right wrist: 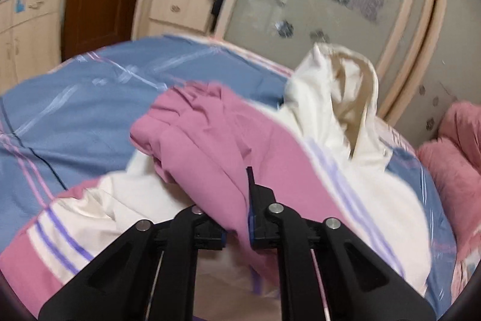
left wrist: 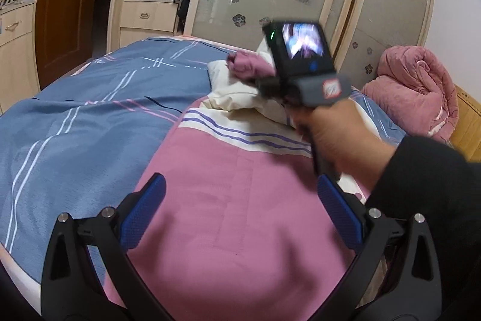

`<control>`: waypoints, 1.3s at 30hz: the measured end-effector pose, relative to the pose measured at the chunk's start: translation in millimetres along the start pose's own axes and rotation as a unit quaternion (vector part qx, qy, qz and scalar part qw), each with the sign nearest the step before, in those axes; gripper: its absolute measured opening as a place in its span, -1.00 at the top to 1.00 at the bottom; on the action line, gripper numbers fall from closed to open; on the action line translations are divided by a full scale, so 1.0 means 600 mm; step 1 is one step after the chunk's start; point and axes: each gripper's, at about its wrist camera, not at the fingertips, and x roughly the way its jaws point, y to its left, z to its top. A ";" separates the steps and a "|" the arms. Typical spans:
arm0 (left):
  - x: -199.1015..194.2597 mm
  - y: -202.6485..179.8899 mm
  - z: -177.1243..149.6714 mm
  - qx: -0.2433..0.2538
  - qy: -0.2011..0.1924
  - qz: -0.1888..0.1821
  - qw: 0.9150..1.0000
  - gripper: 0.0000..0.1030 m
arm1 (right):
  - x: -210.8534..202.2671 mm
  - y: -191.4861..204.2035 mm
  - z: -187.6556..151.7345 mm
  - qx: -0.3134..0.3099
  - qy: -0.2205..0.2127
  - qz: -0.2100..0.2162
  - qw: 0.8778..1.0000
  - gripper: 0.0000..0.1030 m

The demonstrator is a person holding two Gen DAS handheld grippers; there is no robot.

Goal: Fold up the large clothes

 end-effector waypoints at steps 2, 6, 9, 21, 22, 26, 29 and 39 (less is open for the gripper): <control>-0.004 0.007 0.004 -0.005 -0.002 -0.002 1.000 -0.96 | 0.012 0.002 -0.011 0.020 0.025 0.011 0.999 -0.02; -0.010 0.019 0.011 -0.015 -0.008 0.002 1.000 -0.96 | -0.013 0.012 -0.019 0.028 0.034 0.034 0.998 -0.61; -0.011 0.027 0.012 -0.022 -0.009 0.007 1.000 -0.96 | -0.104 -0.005 -0.033 0.050 -0.009 0.098 0.994 -0.71; -0.040 0.005 -0.009 0.020 -0.026 0.018 0.999 -0.96 | -0.468 -0.215 -0.309 0.184 -0.108 0.018 0.977 -0.97; -0.040 -0.005 -0.014 0.030 -0.023 0.016 0.999 -0.96 | -0.478 -0.229 -0.331 0.190 -0.109 0.001 0.976 -0.97; -0.045 -0.035 -0.029 0.065 -0.033 0.021 0.997 -0.96 | -0.514 -0.251 -0.407 0.213 -0.110 -0.045 0.970 -0.97; -0.046 -0.050 -0.039 0.074 -0.038 0.017 0.996 -0.96 | -0.522 -0.253 -0.436 0.218 -0.134 -0.081 0.963 -0.97; -0.040 -0.064 -0.044 0.083 -0.039 0.035 0.995 -0.96 | -0.503 -0.271 -0.463 0.210 -0.113 -0.068 0.969 -0.97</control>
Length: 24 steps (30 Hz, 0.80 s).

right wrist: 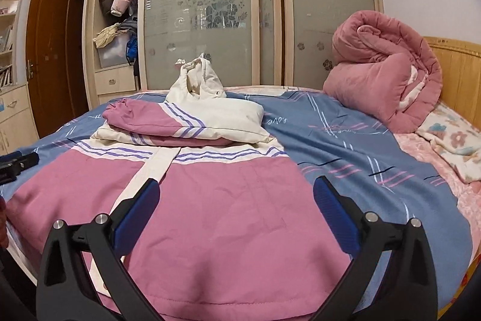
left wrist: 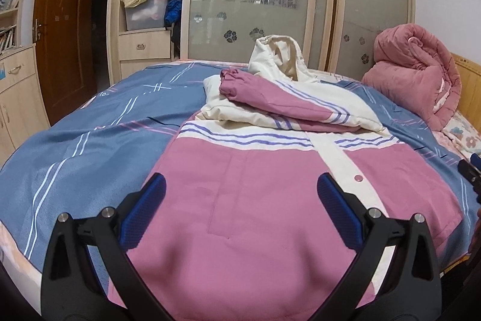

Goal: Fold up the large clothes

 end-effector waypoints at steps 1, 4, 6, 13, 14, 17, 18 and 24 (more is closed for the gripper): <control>0.004 -0.003 -0.002 0.002 0.006 0.000 1.000 -0.96 | 0.000 -0.002 0.000 0.000 0.000 0.001 1.000 -0.97; 0.011 -0.006 -0.004 0.002 0.016 -0.006 1.000 -0.96 | -0.003 -0.006 -0.001 0.005 -0.003 0.001 1.000 -0.97; 0.012 -0.008 -0.006 0.004 0.017 -0.008 1.000 -0.96 | -0.004 -0.009 -0.002 0.007 -0.002 0.002 1.000 -0.97; 0.011 -0.010 -0.007 0.006 0.016 -0.009 1.000 -0.96 | -0.002 -0.007 -0.006 0.009 0.002 0.004 1.000 -0.97; 0.011 -0.010 -0.007 0.007 0.016 -0.009 1.000 -0.96 | -0.002 -0.007 -0.006 0.010 0.003 0.006 1.000 -0.97; 0.009 -0.008 -0.008 0.008 0.015 -0.008 1.000 -0.96 | -0.001 -0.004 -0.006 0.009 0.003 0.006 1.000 -0.97; 0.009 -0.008 -0.008 0.008 0.015 -0.008 1.000 -0.96 | 0.000 -0.002 -0.006 0.008 0.003 0.006 1.000 -0.97; 0.005 0.004 -0.008 0.003 0.015 -0.006 1.000 -0.96 | 0.002 0.008 -0.005 0.004 0.005 0.012 1.000 -0.97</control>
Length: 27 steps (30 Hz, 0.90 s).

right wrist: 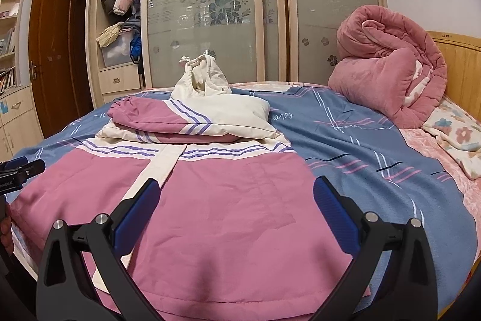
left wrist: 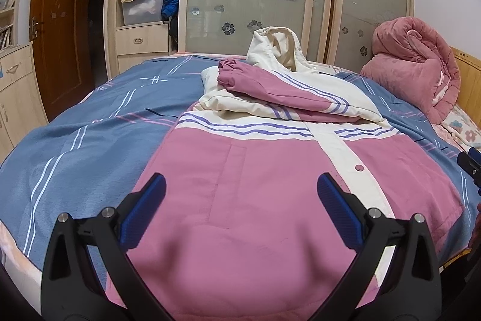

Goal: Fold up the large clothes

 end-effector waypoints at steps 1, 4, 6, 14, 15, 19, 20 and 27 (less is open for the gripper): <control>0.000 0.000 0.000 0.001 0.000 0.000 1.000 -0.96 | 0.000 0.001 0.000 0.000 0.000 0.001 1.000 -0.97; -0.001 0.001 0.000 0.000 0.000 -0.001 1.000 -0.96 | 0.002 0.003 0.001 0.001 0.003 0.004 1.000 -0.97; -0.001 0.002 0.000 0.000 0.000 -0.001 1.000 -0.96 | 0.002 0.004 0.001 0.000 0.004 0.004 1.000 -0.97; -0.002 0.003 0.000 -0.001 0.001 -0.001 1.000 -0.96 | 0.002 0.004 0.002 -0.001 0.004 0.005 1.000 -0.97; -0.002 0.003 0.000 0.000 0.002 -0.002 1.000 -0.96 | 0.003 0.004 0.002 -0.002 0.004 0.006 1.000 -0.97; -0.004 0.000 -0.001 0.002 0.002 -0.003 1.000 -0.96 | 0.003 0.005 0.002 -0.001 0.006 0.006 1.000 -0.97; -0.004 0.000 -0.001 0.002 0.003 -0.004 1.000 -0.96 | 0.003 0.005 0.002 -0.002 0.006 0.006 1.000 -0.97; 0.010 -0.004 -0.003 0.011 0.007 0.006 1.000 -0.96 | 0.014 0.001 0.007 0.016 0.011 0.001 1.000 -0.97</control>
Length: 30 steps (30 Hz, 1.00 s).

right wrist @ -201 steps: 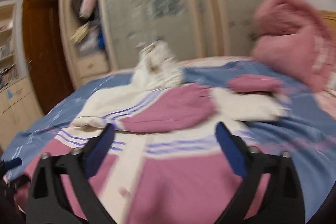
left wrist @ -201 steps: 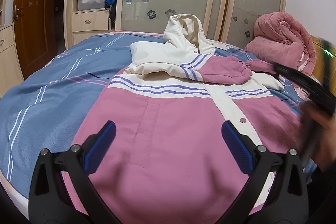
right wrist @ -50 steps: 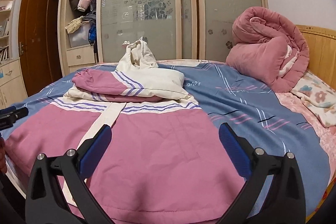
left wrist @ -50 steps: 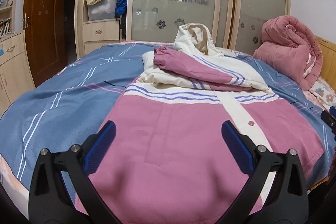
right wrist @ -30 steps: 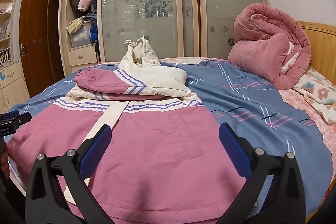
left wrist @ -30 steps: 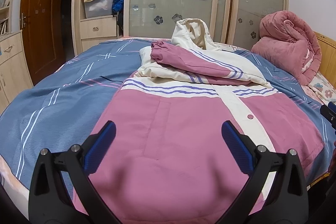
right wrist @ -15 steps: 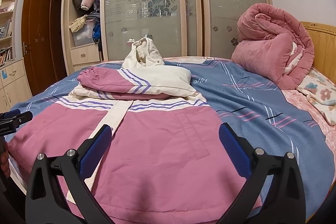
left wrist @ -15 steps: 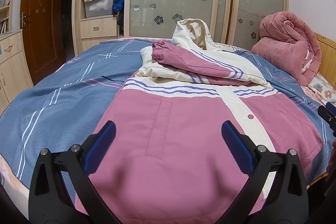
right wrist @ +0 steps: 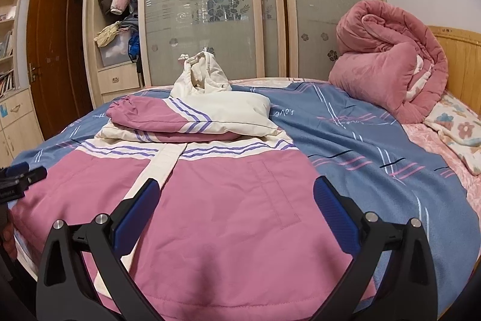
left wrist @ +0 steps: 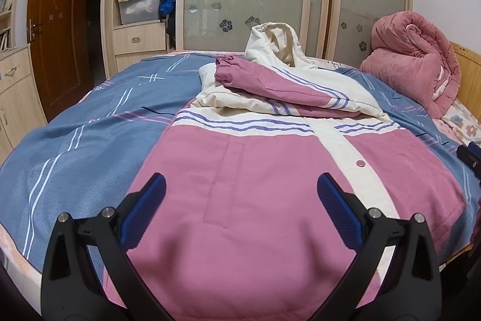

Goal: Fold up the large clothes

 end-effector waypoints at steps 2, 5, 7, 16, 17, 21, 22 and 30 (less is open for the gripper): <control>0.008 0.002 0.000 -0.002 0.000 0.001 1.000 -0.96 | 0.002 0.004 0.017 0.011 0.000 0.011 1.000 -0.97; 0.023 0.002 0.014 0.003 0.017 0.007 1.000 -0.96 | -0.009 0.029 0.069 -0.010 -0.023 0.026 0.999 -0.97; 0.024 0.002 0.044 0.000 0.019 0.002 1.000 -0.96 | -0.014 0.042 0.105 -0.025 -0.049 0.019 0.998 -0.97; 0.161 -0.050 0.265 0.043 0.060 -0.023 0.997 -0.96 | 0.087 0.005 0.114 0.061 -0.068 0.022 0.996 -0.97; 0.197 -0.059 0.294 0.049 0.067 -0.018 0.996 -0.96 | 0.104 -0.002 0.105 0.074 -0.042 0.019 0.996 -0.97; 0.361 -0.113 0.390 0.086 0.114 0.005 0.990 -0.96 | 0.131 -0.008 0.115 0.102 -0.029 0.049 0.993 -0.97; 0.394 -0.121 0.405 0.084 0.128 0.005 0.988 -0.96 | 0.131 -0.005 0.116 0.092 -0.035 0.045 0.994 -0.97; 0.704 -0.192 0.550 0.106 0.166 0.111 0.974 -0.96 | 0.182 -0.025 0.113 0.113 -0.011 0.055 0.992 -0.97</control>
